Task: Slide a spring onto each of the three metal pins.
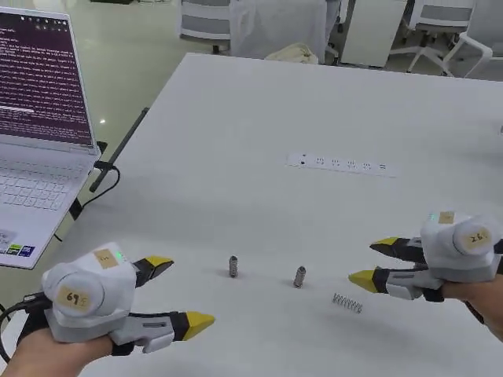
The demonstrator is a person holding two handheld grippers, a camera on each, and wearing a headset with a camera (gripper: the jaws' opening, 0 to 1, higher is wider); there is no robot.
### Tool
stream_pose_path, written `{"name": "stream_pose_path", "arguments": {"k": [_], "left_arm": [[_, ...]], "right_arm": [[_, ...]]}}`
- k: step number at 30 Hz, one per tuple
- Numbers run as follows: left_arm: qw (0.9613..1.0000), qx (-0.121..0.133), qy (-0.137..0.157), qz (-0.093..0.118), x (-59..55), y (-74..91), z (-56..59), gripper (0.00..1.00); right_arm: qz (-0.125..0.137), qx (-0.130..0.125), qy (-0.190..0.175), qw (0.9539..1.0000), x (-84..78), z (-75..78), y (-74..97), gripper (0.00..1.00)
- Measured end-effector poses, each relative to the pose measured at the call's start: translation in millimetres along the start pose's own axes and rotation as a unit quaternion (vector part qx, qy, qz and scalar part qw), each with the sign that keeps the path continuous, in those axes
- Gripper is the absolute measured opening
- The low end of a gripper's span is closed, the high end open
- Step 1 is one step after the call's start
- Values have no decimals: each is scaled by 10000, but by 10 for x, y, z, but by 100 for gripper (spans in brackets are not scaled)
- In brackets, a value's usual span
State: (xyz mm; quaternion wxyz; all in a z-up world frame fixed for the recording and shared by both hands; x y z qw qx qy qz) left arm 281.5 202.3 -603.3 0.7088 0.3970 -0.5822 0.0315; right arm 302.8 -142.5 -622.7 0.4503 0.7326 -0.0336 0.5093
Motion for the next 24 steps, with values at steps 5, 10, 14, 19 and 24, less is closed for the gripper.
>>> {"name": "stream_pose_path", "arguments": {"k": [5,10,14,19,24], "left_arm": [[10000,-12,-7,6,19,-23,-15,63],[10000,-40,-21,-12,24,-44,-17,64],[10000,-41,6,-11,27,-61,-18,64],[10000,-74,34,-2,38,-88,13,65],[9999,-111,26,-12,39,-121,22,65]], "right_arm": [[48,-113,-111,9999,-92,-35,106,50],[134,-254,-273,9992,-175,-59,211,53],[215,-344,-430,9983,-242,-104,299,56],[309,-439,-606,9967,-333,-183,389,58],[302,-494,-717,9957,-417,-261,447,62]]}}
Point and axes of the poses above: the centre of the closed fingertips' face, and the gripper's own axes: y roughly backward along the fingers, z roughly to its right, x roughly out of its top, the point moved 7 cm from there along y, roughly backward along the fingers, and after that the axes turned 3 degrees about x, right-handed, at the moved point
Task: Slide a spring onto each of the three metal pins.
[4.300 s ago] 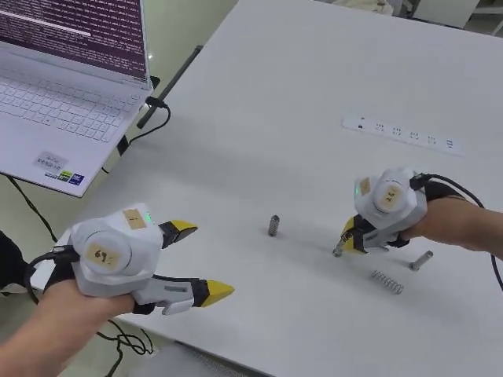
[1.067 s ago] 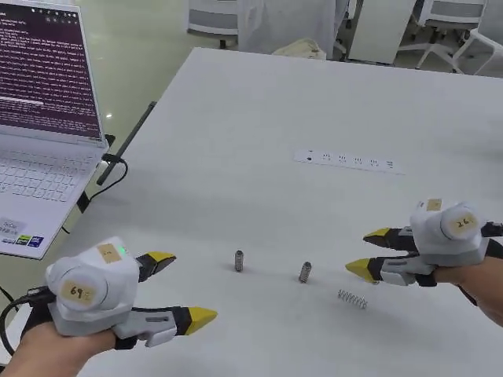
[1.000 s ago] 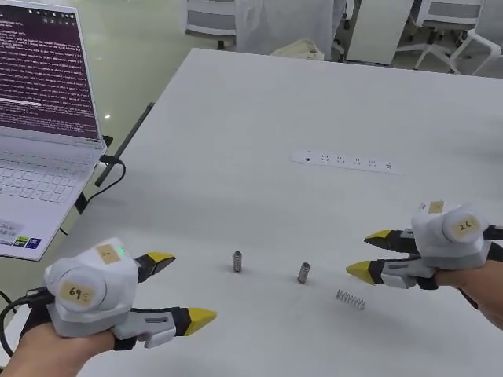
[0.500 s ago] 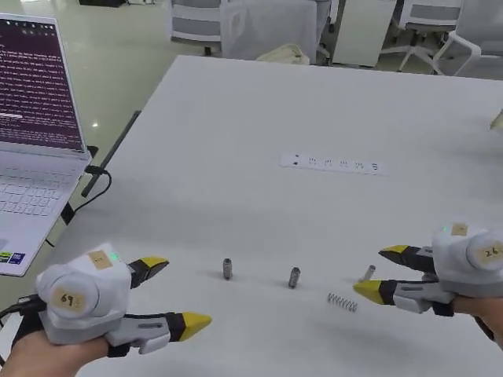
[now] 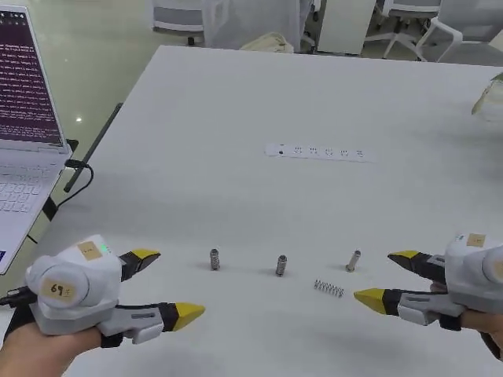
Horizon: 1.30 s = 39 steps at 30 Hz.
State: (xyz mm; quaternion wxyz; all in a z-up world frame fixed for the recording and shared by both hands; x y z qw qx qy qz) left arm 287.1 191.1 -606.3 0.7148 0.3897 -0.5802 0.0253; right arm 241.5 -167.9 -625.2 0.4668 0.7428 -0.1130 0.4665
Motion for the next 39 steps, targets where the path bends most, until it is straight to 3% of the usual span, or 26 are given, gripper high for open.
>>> {"name": "stream_pose_path", "arguments": {"k": [8,19,24,39], "left_arm": [[10000,21,15,-11,16,-11,-10,65],[10000,68,26,-23,13,23,-4,65],[10000,8,-33,-29,43,-18,64,65],[9971,-582,-460,-151,172,-323,365,65]], "right_arm": [[-38,-39,-106,9999,-127,-71,57,67],[127,-144,-311,9993,-166,-119,166,69],[101,-142,-331,9993,-189,-155,182,70],[86,-168,-513,9985,-298,-233,252,72]]}}
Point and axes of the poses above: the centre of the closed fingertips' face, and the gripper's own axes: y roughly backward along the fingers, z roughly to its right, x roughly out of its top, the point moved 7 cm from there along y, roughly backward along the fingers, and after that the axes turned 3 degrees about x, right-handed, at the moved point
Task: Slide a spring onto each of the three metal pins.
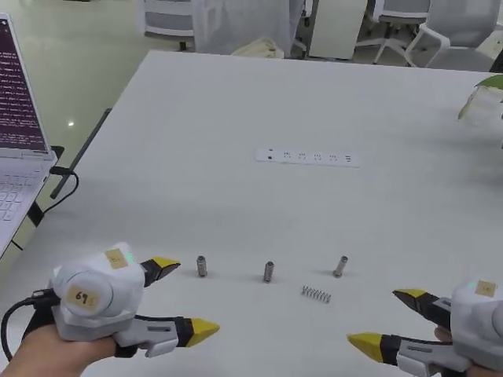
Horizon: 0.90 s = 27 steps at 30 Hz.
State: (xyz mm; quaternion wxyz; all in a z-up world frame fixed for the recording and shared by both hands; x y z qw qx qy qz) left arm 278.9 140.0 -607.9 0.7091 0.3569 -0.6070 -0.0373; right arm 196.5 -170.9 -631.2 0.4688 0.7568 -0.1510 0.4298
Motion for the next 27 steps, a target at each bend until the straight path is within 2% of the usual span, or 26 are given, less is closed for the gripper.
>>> {"name": "stream_pose_path", "arguments": {"k": [15,27], "left_arm": [[9981,-441,-421,-120,193,-320,102,64],[9947,-774,-666,-150,323,-606,210,63]], "right_arm": [[113,-138,-57,9998,9,76,100,70],[119,-80,-77,9999,32,58,94,70]]}}
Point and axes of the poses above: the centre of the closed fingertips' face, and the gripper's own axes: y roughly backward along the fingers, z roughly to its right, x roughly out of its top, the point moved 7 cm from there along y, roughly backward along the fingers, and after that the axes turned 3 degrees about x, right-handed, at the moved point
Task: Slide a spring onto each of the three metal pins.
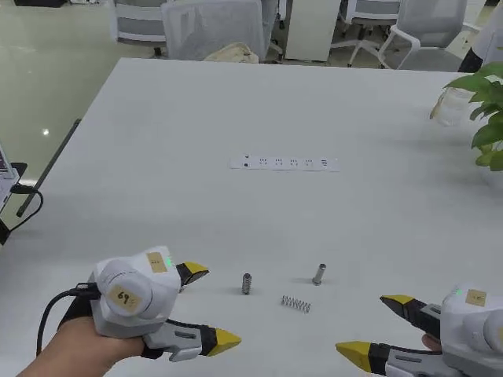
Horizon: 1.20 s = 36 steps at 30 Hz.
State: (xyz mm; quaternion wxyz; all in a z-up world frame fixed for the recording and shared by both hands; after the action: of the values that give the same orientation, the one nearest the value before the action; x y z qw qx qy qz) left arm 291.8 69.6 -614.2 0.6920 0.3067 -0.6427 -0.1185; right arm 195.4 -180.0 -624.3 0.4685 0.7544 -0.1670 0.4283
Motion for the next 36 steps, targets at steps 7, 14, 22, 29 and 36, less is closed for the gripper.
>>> {"name": "stream_pose_path", "arguments": {"k": [7,14,22,29,36], "left_arm": [[9997,-220,-131,-41,55,-203,58,62],[9987,-428,-262,-104,102,-421,140,62],[9974,-562,-416,-188,134,-598,136,61],[9961,-661,-532,-229,166,-763,137,59],[9950,-764,-567,-295,176,-957,154,55]], "right_arm": [[17,25,-6,10000,11,8,2,70],[-5,38,-9,10000,-10,4,15,70],[-31,55,-39,10000,-52,-6,61,70],[-48,45,-50,10000,-75,-4,95,70],[-69,35,-92,9999,-110,1,120,69]]}}
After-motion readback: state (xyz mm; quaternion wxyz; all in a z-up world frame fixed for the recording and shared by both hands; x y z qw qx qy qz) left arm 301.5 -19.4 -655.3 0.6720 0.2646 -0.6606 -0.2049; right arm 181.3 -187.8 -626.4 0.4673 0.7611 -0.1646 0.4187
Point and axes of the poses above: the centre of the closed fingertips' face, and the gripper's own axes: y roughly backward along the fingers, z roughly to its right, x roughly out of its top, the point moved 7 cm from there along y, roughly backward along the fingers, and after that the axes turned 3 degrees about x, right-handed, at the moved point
